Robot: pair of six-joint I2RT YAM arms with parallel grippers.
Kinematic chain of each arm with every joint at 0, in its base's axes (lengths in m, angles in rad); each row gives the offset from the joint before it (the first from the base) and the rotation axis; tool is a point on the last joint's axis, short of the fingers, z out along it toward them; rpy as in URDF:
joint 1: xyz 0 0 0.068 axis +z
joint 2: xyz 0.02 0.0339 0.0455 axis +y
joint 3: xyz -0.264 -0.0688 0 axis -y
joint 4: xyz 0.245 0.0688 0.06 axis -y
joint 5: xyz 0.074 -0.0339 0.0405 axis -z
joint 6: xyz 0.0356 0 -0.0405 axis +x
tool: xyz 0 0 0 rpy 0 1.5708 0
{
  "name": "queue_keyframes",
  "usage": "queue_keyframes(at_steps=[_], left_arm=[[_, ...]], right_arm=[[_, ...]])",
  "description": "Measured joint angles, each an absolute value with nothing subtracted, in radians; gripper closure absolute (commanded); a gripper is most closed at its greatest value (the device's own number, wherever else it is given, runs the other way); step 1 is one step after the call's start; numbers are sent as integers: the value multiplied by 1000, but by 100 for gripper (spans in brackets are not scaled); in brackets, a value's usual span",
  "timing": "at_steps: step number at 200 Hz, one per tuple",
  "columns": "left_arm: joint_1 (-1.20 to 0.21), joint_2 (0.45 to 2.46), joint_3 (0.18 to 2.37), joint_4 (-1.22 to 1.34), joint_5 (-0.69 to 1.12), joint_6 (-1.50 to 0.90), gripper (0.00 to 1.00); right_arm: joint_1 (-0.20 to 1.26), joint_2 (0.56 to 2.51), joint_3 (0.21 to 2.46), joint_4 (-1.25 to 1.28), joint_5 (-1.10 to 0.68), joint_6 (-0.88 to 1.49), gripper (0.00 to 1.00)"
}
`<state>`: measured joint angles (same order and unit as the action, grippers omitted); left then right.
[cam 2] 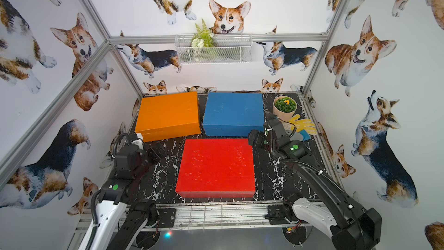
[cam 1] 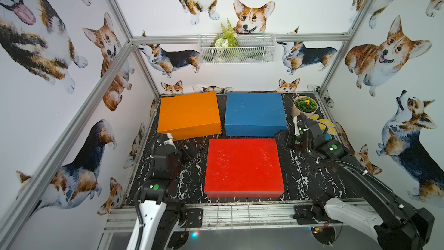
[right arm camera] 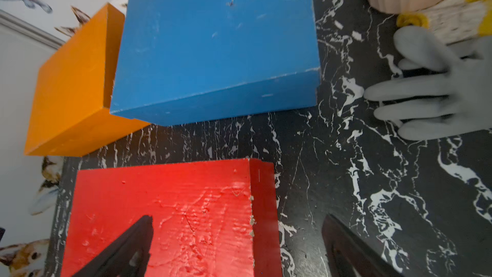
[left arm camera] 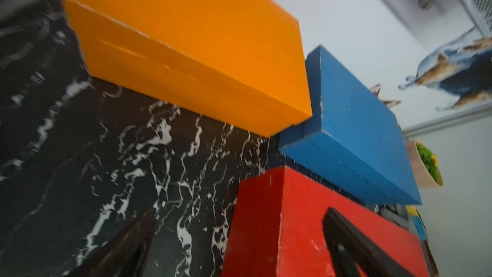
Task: Stack the shoeboxes
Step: Pick up the shoebox from the center of the board.
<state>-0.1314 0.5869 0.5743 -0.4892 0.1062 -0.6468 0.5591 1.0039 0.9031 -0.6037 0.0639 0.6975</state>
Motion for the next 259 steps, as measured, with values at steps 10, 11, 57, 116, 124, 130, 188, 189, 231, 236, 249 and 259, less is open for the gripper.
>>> queue_keyframes(at_steps=[10, 11, 57, 116, 124, 130, 188, 189, 231, 236, 249, 259], left_arm=[[-131, 622, 562, -484, 174, -649, 0], [-131, 625, 560, -484, 183, -649, 0], [-134, 738, 520, -393, 366, -656, 0], [-171, 845, 479, -274, 475, -674, 0], [-185, 858, 478, -265, 476, -675, 0], [-204, 872, 478, -255, 474, -676, 0], [-338, 997, 471, -178, 405, -697, 4], [-339, 998, 471, -177, 404, -698, 4], [-356, 1017, 471, -139, 379, -710, 13], [-358, 1019, 471, -132, 380, -713, 13], [-369, 1026, 472, -119, 385, -723, 14], [-374, 1029, 478, -120, 384, -731, 15]], right_arm=[[572, 1007, 878, -602, 78, 710, 0], [572, 1008, 876, -602, 79, 710, 0], [582, 1045, 782, -563, 78, 758, 0], [581, 1103, 663, -362, -11, 823, 0], [581, 1110, 654, -337, -19, 832, 0], [581, 1121, 649, -318, -25, 841, 0], [583, 1171, 621, -178, -62, 881, 0], [583, 1171, 620, -177, -62, 884, 0], [611, 1172, 614, -157, -49, 914, 1], [614, 1172, 614, -157, -53, 912, 1], [626, 1170, 614, -159, -61, 911, 4], [629, 1165, 615, -163, -60, 912, 8]])
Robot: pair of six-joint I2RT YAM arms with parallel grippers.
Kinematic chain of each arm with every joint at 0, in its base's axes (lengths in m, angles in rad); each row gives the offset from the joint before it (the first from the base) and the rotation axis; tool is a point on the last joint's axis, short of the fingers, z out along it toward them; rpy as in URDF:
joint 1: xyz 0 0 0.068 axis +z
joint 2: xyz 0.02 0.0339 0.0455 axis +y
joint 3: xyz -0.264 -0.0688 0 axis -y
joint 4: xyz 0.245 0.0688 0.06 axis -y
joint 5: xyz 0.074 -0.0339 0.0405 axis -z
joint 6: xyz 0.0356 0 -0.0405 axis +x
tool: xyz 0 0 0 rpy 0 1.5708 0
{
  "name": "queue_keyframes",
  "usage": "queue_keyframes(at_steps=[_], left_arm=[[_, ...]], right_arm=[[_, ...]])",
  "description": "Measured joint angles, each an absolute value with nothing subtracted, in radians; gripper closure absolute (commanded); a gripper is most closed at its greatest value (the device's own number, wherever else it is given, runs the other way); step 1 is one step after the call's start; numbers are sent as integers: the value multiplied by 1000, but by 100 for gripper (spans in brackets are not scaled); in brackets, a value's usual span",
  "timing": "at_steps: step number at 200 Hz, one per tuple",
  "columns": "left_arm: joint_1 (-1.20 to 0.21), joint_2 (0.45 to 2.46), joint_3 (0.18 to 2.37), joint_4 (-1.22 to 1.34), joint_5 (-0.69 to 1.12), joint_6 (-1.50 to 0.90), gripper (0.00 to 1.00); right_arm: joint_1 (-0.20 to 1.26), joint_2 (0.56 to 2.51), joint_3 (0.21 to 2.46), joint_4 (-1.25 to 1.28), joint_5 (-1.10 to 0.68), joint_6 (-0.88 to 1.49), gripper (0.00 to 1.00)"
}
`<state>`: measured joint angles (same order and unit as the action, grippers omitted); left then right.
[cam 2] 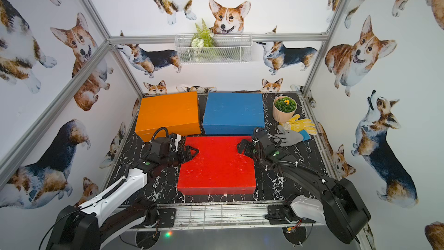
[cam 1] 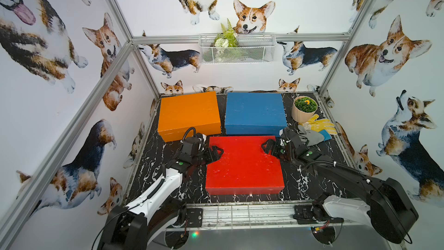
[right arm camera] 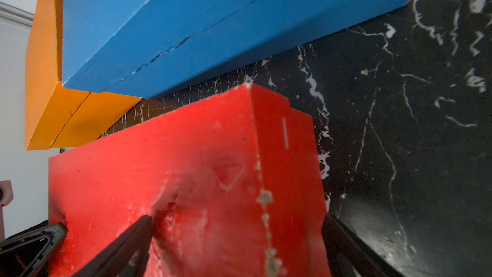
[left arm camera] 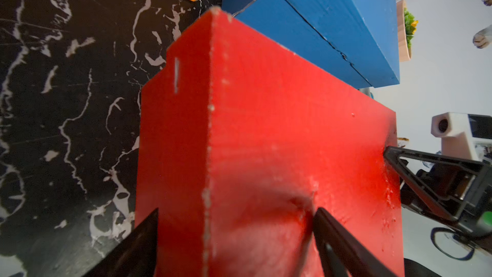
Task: Stack the shoeboxes
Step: Pick up the shoebox from the center of the board.
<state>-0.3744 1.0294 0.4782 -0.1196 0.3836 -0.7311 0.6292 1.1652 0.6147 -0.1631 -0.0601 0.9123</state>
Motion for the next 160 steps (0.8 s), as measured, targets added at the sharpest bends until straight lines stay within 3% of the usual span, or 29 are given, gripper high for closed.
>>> queue_keyframes(at_steps=[33, 160], left_arm=[[-397, 1042, 532, -186, 374, -760, 21], [-550, 1036, 870, -476, 209, -806, 24]], right_arm=[[635, 1139, 626, -212, -52, 916, 12], [635, 994, 848, -527, 23, 913, 15]])
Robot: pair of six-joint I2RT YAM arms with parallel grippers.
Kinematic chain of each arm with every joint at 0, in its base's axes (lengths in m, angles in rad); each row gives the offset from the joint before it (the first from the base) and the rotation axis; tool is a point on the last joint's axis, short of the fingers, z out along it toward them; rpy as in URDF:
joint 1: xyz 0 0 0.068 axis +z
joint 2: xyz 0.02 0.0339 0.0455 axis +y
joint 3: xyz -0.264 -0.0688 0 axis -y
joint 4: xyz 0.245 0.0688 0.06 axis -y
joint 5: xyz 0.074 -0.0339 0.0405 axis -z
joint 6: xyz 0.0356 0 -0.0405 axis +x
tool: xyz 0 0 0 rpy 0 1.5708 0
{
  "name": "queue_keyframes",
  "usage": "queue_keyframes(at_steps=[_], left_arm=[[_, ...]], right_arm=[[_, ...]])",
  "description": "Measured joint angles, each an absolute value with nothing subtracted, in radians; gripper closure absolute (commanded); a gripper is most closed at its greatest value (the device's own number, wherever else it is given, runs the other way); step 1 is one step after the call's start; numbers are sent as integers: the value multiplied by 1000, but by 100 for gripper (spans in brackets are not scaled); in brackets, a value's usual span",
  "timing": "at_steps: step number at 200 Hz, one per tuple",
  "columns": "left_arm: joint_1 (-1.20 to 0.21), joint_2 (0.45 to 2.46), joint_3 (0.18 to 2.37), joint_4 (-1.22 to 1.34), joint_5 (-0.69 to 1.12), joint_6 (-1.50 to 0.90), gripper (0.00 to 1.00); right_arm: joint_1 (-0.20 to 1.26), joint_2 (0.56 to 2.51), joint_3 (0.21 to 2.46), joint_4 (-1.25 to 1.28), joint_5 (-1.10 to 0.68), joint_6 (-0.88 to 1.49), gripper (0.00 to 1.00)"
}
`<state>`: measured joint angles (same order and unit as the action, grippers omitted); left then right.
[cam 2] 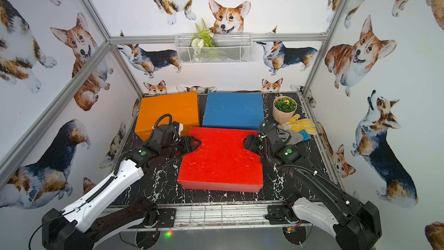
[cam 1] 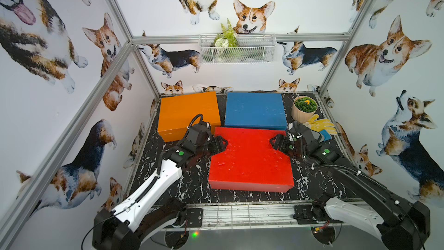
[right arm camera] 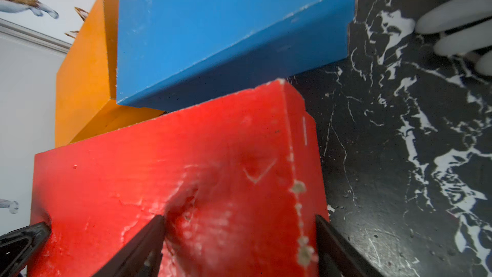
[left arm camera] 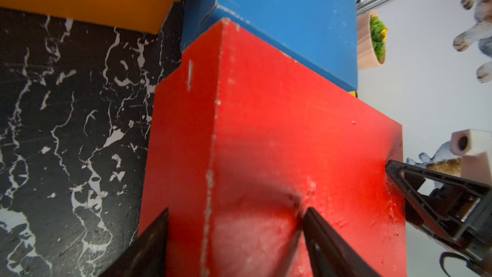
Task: Stack the shoeboxes
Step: Pick up the shoebox from the center of the board, then place the shoebox at the shoebox.
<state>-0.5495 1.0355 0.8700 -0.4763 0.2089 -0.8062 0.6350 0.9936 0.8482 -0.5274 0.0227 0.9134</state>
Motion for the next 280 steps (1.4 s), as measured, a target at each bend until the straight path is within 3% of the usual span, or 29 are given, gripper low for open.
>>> queue_keyframes(at_steps=[50, 92, 215, 280], left_arm=[[-555, 1150, 1093, -548, 160, -807, 25], [-551, 1339, 1335, -587, 105, -805, 26], [-467, 2162, 2345, -778, 121, -739, 30], [-427, 2273, 2393, -753, 127, -749, 29]], right_arm=[[633, 1064, 1079, -672, 92, 879, 15], [572, 1238, 1314, -767, 137, 840, 15], [334, 1933, 2176, -977, 167, 612, 16], [287, 2173, 2371, -991, 64, 554, 16]])
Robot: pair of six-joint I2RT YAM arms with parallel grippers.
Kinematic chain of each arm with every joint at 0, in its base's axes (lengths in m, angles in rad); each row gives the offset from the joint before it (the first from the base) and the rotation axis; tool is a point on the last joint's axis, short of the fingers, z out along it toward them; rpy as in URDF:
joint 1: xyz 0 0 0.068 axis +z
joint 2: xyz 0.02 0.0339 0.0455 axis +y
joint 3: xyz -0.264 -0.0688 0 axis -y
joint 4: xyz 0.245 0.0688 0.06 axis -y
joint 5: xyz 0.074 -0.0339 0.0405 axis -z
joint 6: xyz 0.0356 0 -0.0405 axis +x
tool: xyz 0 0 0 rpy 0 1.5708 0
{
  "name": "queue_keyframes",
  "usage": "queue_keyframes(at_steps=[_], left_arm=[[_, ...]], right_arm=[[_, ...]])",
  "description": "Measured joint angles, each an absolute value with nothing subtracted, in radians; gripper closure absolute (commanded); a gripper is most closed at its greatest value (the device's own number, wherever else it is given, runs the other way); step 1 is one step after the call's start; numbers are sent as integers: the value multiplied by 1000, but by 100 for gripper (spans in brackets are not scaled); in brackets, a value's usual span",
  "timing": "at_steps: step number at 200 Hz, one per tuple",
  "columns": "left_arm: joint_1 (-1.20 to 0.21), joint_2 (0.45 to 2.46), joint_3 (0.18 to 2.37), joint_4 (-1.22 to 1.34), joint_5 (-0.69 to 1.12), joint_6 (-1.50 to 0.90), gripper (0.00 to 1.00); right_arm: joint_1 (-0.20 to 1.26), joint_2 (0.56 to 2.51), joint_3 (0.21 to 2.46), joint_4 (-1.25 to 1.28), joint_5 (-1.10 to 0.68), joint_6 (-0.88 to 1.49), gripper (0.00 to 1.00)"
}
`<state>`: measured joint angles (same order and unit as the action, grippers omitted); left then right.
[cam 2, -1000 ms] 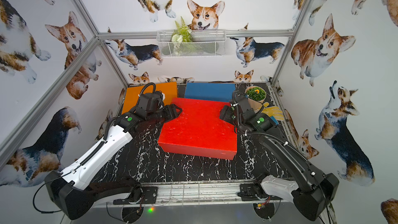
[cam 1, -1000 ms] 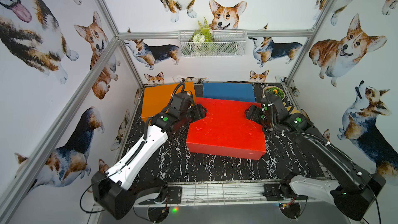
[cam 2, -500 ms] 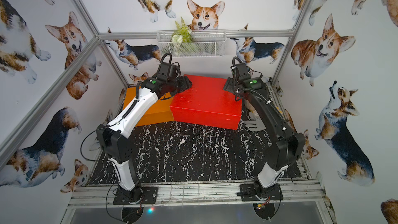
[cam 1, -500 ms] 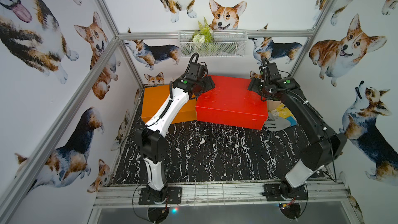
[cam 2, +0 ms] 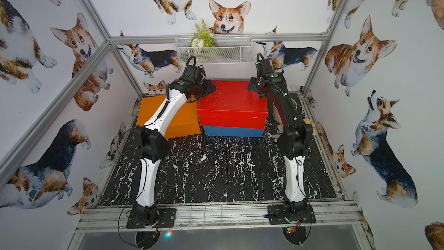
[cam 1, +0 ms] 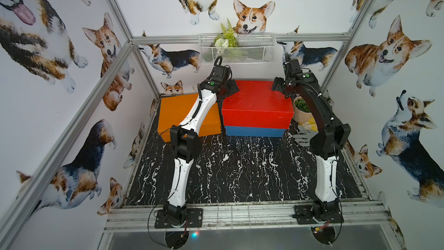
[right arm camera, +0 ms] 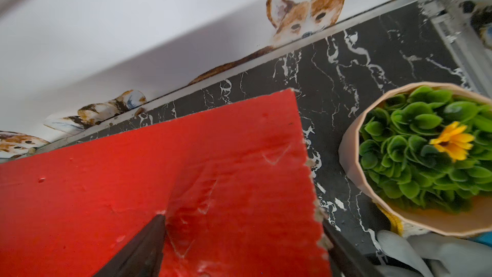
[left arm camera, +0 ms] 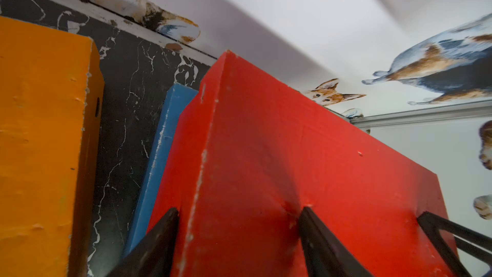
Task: Stack the shoeboxes
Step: Place the shoebox at the shoebox.
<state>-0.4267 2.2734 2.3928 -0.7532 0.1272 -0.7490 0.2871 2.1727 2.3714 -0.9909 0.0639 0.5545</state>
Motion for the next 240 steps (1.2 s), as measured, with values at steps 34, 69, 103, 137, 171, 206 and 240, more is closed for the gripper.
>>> queue_keyframes(at_steps=[34, 69, 103, 137, 171, 206, 240], left_arm=[[-422, 2306, 2393, -678, 133, -747, 28], [-414, 2330, 2393, -613, 150, -736, 25], [-408, 2322, 2354, -562, 164, -731, 21], [-404, 2273, 2270, -528, 197, -717, 12], [-393, 2198, 2177, -535, 242, -707, 3], [-371, 2150, 2122, -538, 291, -706, 0], [-342, 2183, 2168, -538, 346, -707, 0]], right_arm=[[260, 2207, 2377, -925, 31, 538, 15], [244, 2234, 2377, -856, 18, 525, 12], [240, 2256, 2383, -807, 11, 515, 5], [240, 2242, 2363, -788, -9, 495, 0], [241, 2164, 2249, -756, -34, 501, 0], [246, 2093, 2162, -760, -52, 535, 0], [246, 2082, 2154, -769, -52, 574, 0]])
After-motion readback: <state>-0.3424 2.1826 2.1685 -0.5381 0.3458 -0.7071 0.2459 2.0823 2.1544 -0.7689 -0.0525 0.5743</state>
